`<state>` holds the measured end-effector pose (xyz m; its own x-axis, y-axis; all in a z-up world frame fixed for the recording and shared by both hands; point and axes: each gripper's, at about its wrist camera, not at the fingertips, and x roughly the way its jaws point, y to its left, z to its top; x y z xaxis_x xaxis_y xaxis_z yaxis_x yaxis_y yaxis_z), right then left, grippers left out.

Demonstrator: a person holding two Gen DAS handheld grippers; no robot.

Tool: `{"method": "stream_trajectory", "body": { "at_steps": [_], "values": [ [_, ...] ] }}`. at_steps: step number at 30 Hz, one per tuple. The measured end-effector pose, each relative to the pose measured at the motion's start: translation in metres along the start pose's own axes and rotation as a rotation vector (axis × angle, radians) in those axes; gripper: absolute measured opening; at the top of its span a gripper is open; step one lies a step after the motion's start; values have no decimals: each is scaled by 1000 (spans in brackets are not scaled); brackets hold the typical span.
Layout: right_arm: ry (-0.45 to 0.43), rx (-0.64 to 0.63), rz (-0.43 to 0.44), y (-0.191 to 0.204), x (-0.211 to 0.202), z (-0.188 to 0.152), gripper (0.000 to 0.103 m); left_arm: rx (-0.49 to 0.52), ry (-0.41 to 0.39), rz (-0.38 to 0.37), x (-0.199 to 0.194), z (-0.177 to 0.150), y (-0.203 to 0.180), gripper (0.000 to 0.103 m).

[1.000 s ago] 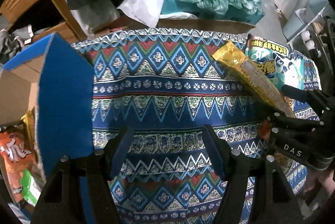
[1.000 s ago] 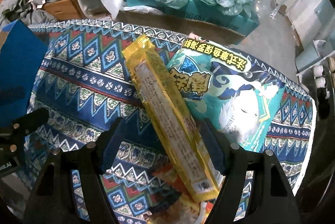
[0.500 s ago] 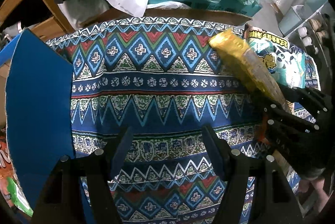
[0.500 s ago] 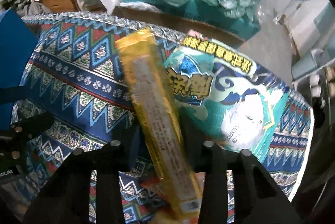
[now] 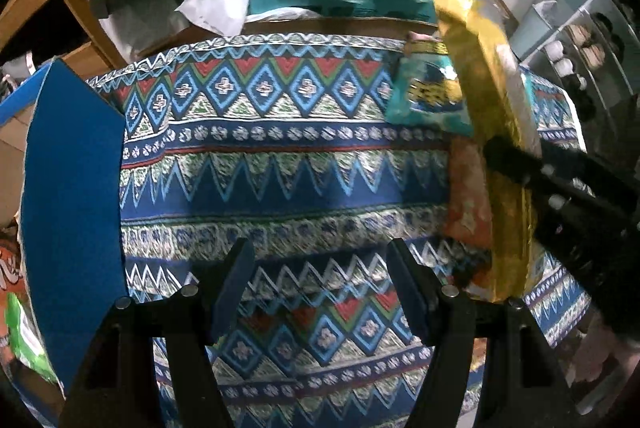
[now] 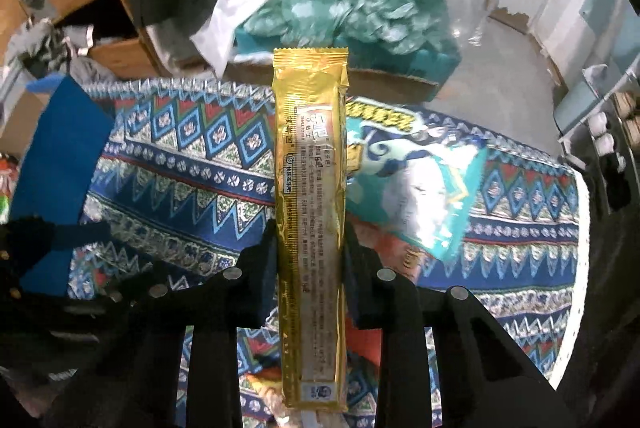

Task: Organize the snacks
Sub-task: 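Grasp the orange-striped chip bag with the left tool while the right tool holds the bar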

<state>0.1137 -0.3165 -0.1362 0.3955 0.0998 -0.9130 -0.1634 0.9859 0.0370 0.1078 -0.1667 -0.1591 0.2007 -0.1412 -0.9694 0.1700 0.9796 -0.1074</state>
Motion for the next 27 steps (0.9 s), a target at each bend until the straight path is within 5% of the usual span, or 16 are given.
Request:
{"method": "stream_trajectory", "body": {
  "at_steps": [11, 27],
  "values": [
    [-12, 119, -52, -39, -46, -32, 27, -25, 62, -56, -3, -36, -43, 70],
    [97, 362, -81, -97, -38, -127, 27, -151, 145, -115, 25, -64, -99, 76]
  ]
}}
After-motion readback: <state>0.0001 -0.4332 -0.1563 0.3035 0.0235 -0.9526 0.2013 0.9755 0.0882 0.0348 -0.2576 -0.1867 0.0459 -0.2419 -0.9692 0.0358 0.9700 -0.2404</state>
